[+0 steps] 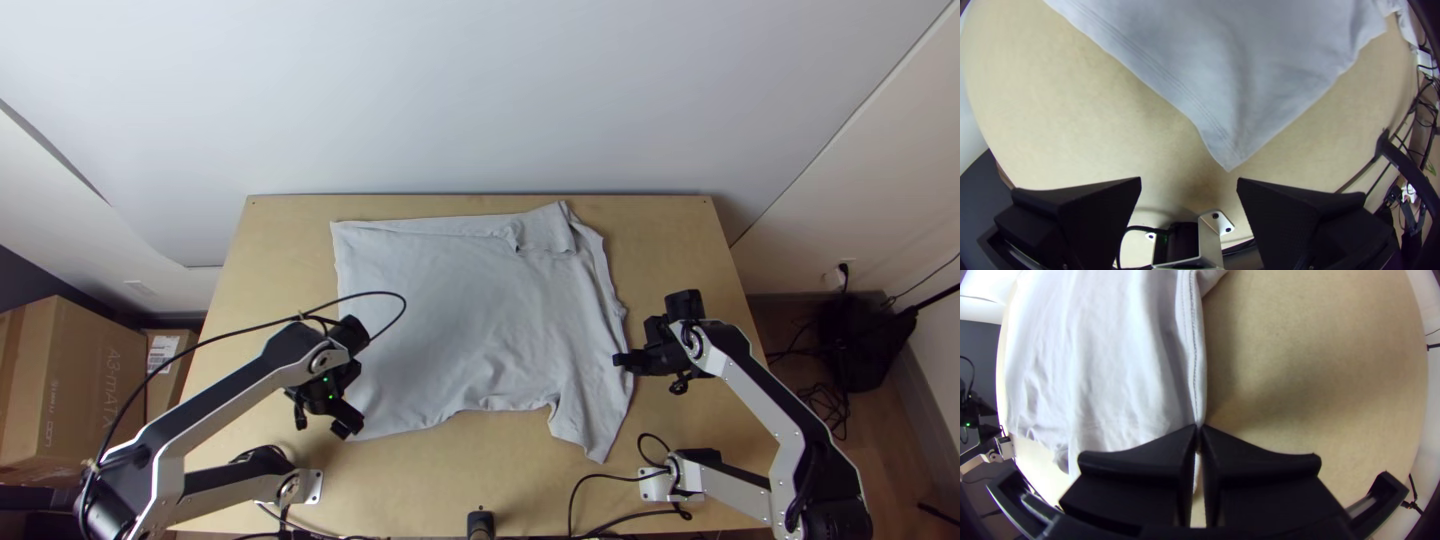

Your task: Fold the t-shirt

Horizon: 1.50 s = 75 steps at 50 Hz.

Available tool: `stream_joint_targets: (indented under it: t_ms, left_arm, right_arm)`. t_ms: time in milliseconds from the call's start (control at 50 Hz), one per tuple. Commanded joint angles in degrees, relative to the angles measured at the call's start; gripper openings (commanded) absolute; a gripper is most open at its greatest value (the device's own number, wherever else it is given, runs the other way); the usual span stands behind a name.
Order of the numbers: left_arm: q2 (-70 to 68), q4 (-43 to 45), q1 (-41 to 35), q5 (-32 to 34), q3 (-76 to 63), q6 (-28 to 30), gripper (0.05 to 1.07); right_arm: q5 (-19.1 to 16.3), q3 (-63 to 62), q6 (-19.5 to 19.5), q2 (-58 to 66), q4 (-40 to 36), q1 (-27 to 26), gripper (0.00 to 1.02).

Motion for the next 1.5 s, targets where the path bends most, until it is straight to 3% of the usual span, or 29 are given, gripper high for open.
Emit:
stream_joint_targets:
  t_ms: [0,740,860,1060,1240,1480]
  left_arm:
    - [3.32,0.96,-2.46,0.92,-2.95,-2.49,0.97]
    - [10.18,9.40,-7.29,8.75,-4.44,-2.49,0.95]
    - [10.27,9.92,-7.73,9.71,-4.26,-2.84,0.69]
    - [7.98,10.28,-10.28,9.80,-4.26,-2.93,0.10]
    - [5.26,10.36,-8.96,9.71,-4.35,-2.40,0.08]
    - [-2.04,10.63,1.24,9.71,-2.86,1.20,0.08]
  right_arm:
    - [0.58,0.94,0.61,-0.95,-1.21,0.18,0.02]
    - [1.02,2.17,0.96,-1.12,-1.38,1.24,0.02]
    - [1.11,2.34,0.96,-1.21,-1.38,1.24,0.02]
    - [1.20,2.61,0.96,-1.47,-1.38,0.80,0.02]
    - [1.20,4.28,0.88,-1.47,-1.56,-0.70,0.02]
    - [2.69,5.07,-2.38,-1.47,-1.21,-4.21,0.02]
